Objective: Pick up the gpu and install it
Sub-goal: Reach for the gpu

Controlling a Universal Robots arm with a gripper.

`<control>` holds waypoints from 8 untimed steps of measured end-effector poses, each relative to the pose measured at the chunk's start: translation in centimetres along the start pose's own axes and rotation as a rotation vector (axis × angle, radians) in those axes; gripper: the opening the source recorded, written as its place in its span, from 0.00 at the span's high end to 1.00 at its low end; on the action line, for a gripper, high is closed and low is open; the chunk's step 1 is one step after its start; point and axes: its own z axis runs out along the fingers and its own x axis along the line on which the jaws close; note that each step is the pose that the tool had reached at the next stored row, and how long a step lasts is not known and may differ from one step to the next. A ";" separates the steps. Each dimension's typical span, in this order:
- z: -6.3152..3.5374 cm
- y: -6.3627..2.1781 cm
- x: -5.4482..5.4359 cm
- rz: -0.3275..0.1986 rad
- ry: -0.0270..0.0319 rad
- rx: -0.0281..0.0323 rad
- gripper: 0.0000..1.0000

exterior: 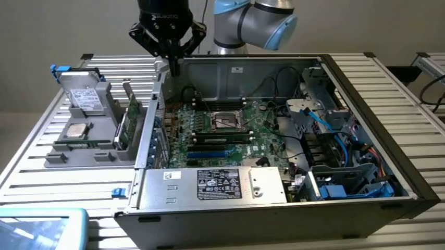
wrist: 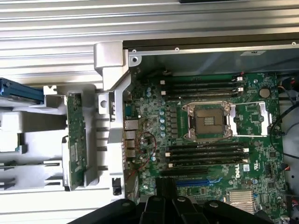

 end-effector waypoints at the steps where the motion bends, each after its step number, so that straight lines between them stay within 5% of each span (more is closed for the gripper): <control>1: -0.01 -0.03 0.4 0.000 0.0001 0.0001 0.88; 8: -0.07 -0.22 3.3 0.000 0.0000 0.0000 0.88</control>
